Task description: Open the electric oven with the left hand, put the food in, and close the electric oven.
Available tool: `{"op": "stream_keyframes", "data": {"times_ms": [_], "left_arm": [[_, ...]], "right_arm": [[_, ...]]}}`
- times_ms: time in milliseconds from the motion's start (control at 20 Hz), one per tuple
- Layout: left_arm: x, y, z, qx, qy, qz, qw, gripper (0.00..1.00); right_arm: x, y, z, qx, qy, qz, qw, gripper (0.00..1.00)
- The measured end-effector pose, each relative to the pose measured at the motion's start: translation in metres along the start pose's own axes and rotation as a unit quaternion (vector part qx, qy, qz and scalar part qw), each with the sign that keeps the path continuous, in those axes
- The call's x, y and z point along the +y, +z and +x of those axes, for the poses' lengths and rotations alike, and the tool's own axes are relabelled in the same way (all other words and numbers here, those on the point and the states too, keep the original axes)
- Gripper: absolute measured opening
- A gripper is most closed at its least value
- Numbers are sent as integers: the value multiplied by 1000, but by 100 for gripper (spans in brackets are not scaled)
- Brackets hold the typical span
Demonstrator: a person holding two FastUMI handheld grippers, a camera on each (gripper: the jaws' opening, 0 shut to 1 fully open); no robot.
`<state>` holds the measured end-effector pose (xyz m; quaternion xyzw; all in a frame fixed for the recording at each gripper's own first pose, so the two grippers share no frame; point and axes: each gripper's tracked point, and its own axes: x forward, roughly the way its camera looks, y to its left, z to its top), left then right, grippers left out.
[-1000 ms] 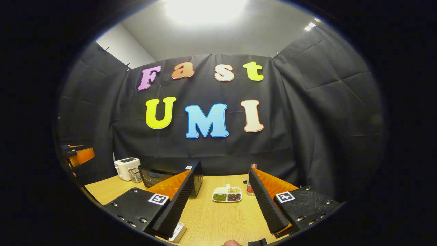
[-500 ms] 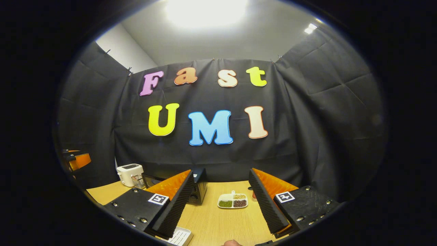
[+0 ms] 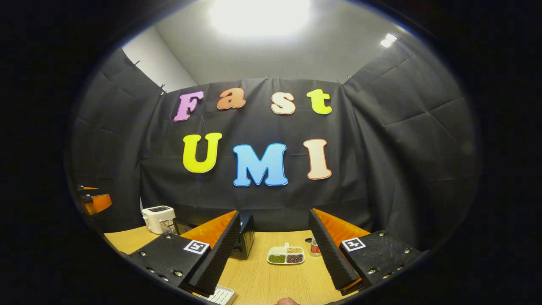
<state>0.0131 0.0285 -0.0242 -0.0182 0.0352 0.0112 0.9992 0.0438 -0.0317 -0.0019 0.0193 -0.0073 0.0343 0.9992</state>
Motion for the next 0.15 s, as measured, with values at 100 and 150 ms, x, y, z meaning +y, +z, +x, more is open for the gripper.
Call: {"op": "stream_keyframes", "data": {"times_ms": [100, 150], "left_arm": [[-1, 3, 1, -4, 0, 0, 1000, 100], [0, 4, 0, -5, 0, -1, 1000, 100]], "right_arm": [[0, 2, -1, -2, -1, 0, 1000, 98], [0, 2, 0, -2, -1, -2, 1000, 98]]}}
